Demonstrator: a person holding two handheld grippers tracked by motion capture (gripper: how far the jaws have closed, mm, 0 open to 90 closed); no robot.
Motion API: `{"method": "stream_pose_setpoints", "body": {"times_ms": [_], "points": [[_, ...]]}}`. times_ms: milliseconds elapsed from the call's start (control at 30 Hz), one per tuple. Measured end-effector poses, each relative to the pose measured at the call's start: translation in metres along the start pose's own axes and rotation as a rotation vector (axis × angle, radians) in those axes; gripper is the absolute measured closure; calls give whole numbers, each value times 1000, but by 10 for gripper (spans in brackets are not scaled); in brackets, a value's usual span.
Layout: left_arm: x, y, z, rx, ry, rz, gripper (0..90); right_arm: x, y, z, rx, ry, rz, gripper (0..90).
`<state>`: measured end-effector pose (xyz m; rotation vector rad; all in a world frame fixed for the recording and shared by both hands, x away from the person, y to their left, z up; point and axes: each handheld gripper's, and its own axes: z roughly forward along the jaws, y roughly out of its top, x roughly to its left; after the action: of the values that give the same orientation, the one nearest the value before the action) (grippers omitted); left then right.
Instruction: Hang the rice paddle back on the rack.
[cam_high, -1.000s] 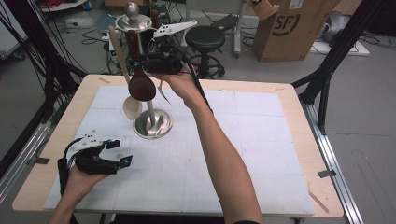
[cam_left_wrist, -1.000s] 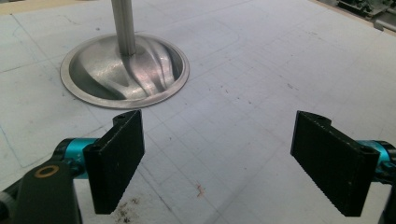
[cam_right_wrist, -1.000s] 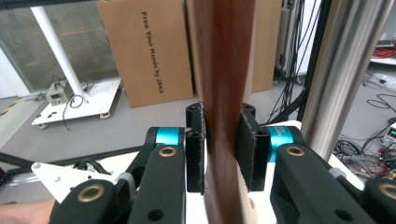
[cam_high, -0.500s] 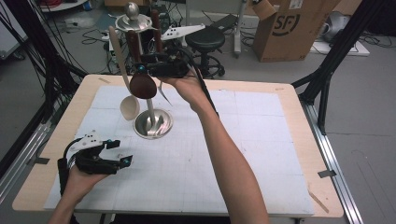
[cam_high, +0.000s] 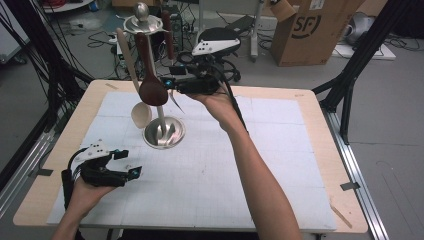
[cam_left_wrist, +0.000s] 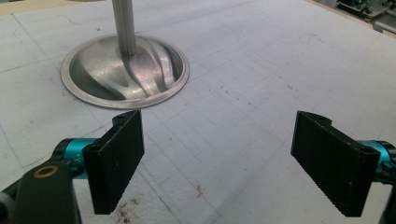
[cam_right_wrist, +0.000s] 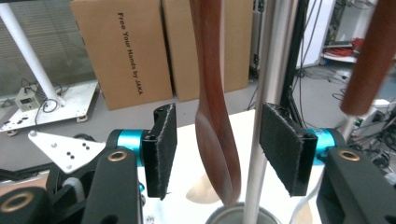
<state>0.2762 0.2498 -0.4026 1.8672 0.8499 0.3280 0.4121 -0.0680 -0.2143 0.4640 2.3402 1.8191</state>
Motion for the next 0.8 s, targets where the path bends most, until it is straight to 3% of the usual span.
{"method": "stream_pose_setpoints", "body": {"times_ms": [800], "points": [[0, 0, 1, 5, 0, -7, 177, -9, -44, -42, 6, -66, 64, 387]]}}
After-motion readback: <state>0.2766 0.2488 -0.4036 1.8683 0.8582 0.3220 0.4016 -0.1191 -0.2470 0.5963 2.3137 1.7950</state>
